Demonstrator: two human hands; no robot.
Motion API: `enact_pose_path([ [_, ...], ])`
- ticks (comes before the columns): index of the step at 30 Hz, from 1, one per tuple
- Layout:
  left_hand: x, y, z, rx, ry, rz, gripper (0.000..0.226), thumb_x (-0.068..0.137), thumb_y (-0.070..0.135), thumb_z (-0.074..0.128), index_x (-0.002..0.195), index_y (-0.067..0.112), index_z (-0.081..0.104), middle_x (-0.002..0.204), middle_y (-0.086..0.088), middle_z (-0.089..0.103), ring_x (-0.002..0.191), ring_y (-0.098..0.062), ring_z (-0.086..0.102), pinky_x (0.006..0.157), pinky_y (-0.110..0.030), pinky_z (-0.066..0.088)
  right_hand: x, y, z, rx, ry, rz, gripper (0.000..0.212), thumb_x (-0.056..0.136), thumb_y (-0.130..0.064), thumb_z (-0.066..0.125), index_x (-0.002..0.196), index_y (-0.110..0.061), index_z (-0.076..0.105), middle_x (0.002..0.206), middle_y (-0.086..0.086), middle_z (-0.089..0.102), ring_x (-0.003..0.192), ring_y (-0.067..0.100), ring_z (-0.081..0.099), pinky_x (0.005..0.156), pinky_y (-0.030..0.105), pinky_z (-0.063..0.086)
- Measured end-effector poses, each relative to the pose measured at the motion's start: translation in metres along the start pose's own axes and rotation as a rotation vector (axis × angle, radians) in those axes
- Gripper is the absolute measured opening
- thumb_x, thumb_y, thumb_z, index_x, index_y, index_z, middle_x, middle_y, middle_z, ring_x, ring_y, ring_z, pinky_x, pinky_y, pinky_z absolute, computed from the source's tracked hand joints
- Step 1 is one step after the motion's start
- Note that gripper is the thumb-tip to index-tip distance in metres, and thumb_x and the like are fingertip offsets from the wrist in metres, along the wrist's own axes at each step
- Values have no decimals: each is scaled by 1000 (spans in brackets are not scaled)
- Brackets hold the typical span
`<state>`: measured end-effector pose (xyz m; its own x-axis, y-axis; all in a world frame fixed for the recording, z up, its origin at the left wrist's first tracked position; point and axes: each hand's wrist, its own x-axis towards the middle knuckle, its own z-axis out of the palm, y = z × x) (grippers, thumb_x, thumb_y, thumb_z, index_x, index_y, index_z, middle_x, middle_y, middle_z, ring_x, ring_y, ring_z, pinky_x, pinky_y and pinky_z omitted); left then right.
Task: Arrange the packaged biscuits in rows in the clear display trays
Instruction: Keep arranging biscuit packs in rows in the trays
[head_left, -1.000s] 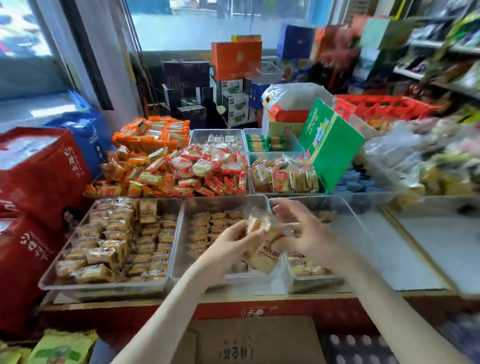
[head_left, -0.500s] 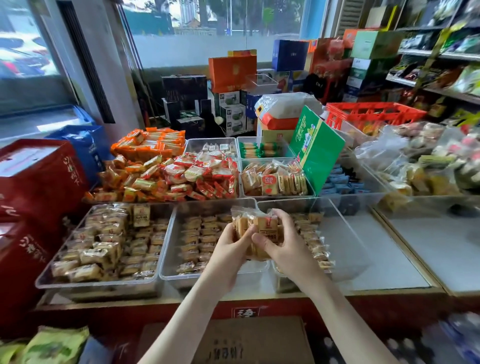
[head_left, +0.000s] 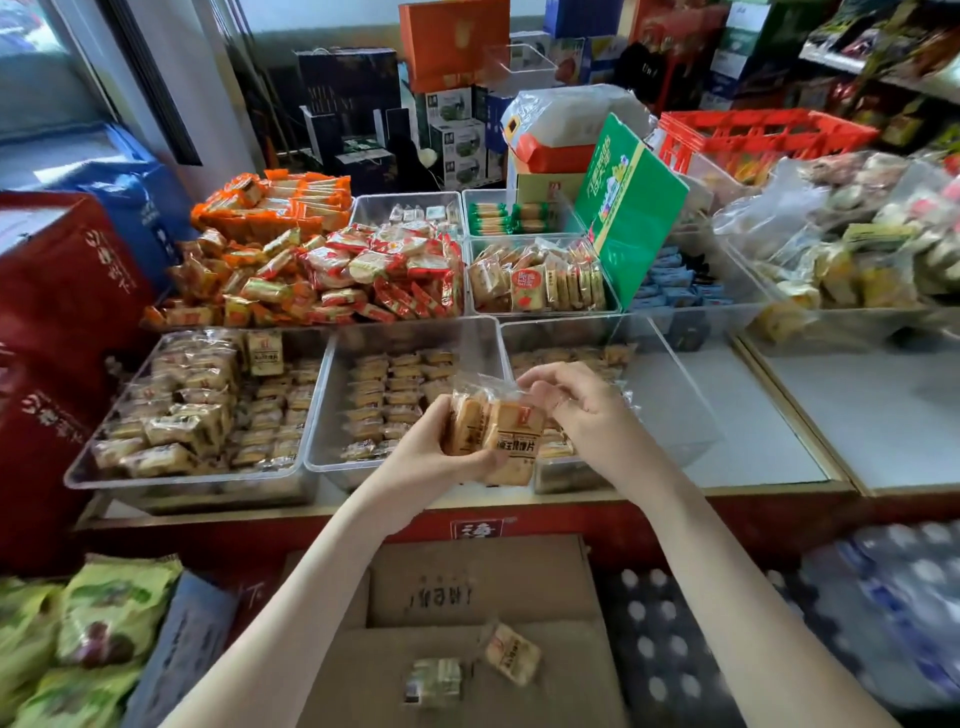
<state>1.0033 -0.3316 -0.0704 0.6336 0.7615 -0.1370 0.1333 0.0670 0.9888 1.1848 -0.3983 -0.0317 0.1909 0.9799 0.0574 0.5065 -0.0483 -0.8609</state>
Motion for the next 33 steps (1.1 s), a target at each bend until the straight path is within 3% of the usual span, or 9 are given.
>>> enact_pose_path([
  [7,-8,-11,1,132,-46,82,54,65,34,81,110,23,54,104,1,68,98,-17,67,78,-35,58,-1,3,-14,-161,-85,-91,17,88,-13,69,83,-29,65,92,-12,63,84,-1,58,72,7,44],
  [10,-10,-14,1,164,-15,122,57,67,34,81,114,22,53,110,-3,67,103,-22,66,90,-47,55,0,14,-5,-261,130,-291,21,84,-4,71,75,-21,62,81,-14,56,79,1,53,77,6,40],
  [13,-11,-11,2,149,11,162,58,68,32,79,116,18,50,110,-4,67,103,-20,67,92,-44,55,0,22,7,-405,400,-583,11,86,-11,62,77,-5,64,77,-1,57,81,10,46,80,9,36],
  [17,-12,-11,2,146,34,180,57,71,27,80,117,15,49,110,0,67,103,-16,67,88,-39,57,2,27,13,-456,510,-722,19,88,-15,58,77,-1,65,75,7,59,82,15,45,76,19,38],
  [22,-15,-15,3,62,38,108,60,65,35,79,115,18,51,108,-2,68,101,-17,68,81,-34,58,5,26,14,-301,402,-478,6,84,-1,68,81,-6,68,80,0,61,83,1,45,81,1,33],
  [24,-13,-17,7,-12,73,53,62,63,36,79,115,16,53,108,-5,69,99,-19,69,77,-31,57,5,26,18,-277,470,-373,7,86,0,66,88,-7,68,86,-2,58,88,7,49,81,5,36],
  [27,-9,-19,14,-223,179,-17,52,76,21,80,120,13,53,114,-11,70,102,-24,69,86,-39,56,1,25,25,-227,506,-308,13,92,-12,64,103,-7,63,89,-5,51,81,12,52,73,14,41],
  [30,-7,-14,18,-512,261,-29,47,78,22,68,121,10,56,112,-10,72,99,-24,71,81,-33,57,-8,23,33,21,249,-104,29,90,-26,66,113,-14,53,85,-1,58,75,7,57,67,11,45],
  [33,-6,-10,20,-648,290,-23,51,79,26,64,126,7,56,114,-13,71,100,-24,69,86,-31,58,-14,21,39,483,6,152,33,85,-31,66,111,-13,54,84,5,66,73,15,63,68,23,51],
])
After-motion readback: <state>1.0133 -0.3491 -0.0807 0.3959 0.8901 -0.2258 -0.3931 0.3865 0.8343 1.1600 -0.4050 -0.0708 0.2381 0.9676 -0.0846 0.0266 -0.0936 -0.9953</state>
